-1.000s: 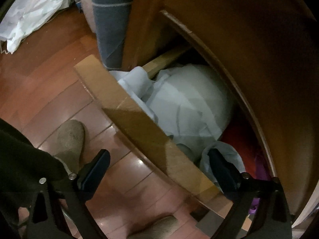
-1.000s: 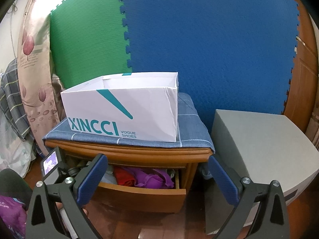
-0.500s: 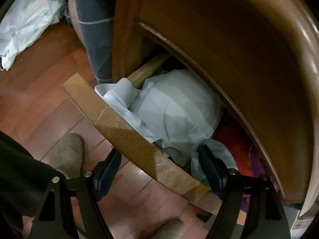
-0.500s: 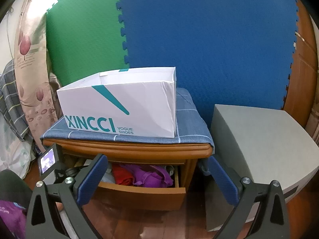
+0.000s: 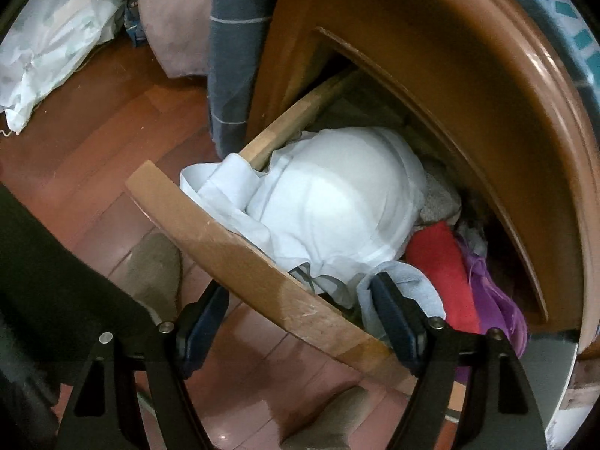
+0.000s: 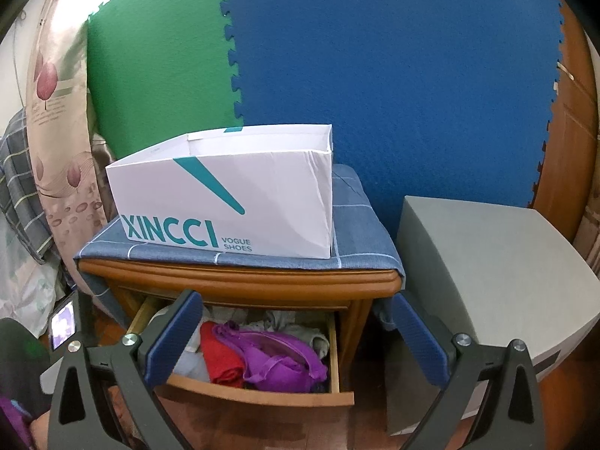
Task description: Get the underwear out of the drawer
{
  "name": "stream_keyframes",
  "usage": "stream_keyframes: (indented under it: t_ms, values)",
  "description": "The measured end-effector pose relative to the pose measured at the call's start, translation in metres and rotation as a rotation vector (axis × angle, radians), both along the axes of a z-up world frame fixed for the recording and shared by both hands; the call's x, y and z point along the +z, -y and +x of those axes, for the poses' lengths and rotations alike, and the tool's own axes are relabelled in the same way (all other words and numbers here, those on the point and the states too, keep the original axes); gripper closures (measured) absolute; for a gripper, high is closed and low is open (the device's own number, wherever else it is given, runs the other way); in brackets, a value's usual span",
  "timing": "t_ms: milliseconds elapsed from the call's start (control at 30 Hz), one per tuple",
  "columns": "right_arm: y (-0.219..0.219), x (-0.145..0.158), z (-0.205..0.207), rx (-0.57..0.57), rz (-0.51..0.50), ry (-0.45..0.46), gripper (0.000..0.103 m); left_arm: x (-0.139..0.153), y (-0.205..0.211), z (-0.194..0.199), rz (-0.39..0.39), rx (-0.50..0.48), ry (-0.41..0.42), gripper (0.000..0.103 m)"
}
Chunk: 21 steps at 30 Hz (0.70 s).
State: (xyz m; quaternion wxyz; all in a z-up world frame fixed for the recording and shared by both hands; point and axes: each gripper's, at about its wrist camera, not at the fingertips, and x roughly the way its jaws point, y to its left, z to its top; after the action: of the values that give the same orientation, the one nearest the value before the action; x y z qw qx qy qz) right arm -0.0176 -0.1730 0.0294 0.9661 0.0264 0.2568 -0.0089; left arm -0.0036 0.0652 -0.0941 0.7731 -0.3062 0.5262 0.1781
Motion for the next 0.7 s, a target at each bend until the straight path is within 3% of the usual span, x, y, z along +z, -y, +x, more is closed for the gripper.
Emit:
stream_keyframes:
  t_ms: [700]
  values:
    - [-0.001, -0.002, -0.001, -0.003, -0.021, -0.002, 0.000, -0.002, -0.005, -0.010, 0.010, -0.064, 0.008, 0.026]
